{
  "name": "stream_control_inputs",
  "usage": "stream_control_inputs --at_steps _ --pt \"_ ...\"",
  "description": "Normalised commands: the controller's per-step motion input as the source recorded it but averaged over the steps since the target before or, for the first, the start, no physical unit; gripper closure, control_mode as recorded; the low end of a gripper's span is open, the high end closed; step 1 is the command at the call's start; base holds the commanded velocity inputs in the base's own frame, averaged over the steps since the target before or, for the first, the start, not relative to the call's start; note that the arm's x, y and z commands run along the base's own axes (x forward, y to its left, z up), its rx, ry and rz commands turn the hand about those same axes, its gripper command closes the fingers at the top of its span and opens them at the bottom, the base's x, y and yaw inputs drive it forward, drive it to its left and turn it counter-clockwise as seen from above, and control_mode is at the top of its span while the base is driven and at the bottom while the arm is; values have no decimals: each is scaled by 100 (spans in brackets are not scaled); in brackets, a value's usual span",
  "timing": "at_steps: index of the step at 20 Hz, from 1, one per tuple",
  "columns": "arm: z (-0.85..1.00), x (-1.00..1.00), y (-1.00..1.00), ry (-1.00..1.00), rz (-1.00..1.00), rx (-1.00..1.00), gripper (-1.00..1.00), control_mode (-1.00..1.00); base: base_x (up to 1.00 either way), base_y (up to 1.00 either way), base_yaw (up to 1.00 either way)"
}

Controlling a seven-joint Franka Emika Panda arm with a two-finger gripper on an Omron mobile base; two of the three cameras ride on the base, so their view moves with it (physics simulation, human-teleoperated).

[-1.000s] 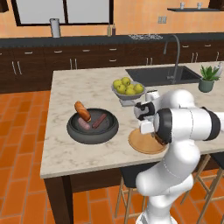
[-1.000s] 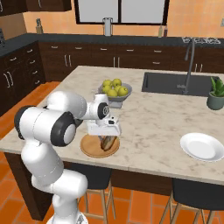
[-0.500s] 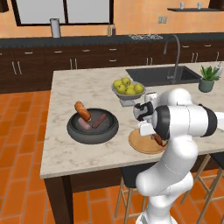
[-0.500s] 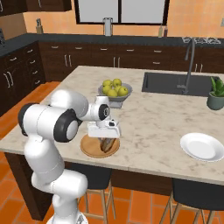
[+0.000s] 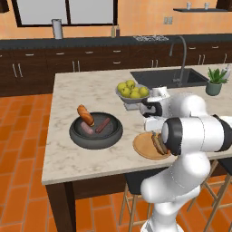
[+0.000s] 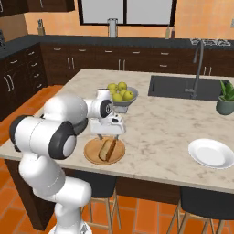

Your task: Place one bun and one sausage from the bowl on each plate.

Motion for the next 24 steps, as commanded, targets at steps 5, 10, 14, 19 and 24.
stream_control_inputs --at_steps 5,10,14,19,24 --pt "90 0 86 -35 0 13 -100 -100 0 0 0" --pt "84 6 100 -31 -11 4 -100 -100 0 0 0" --pt "44 26 100 -8 -15 -3 -100 -100 0 0 0" --pt "0 83 100 2 -16 3 -100 -100 0 0 0" --pt "-3 81 97 17 -30 10 -100 -100 0 0 0"
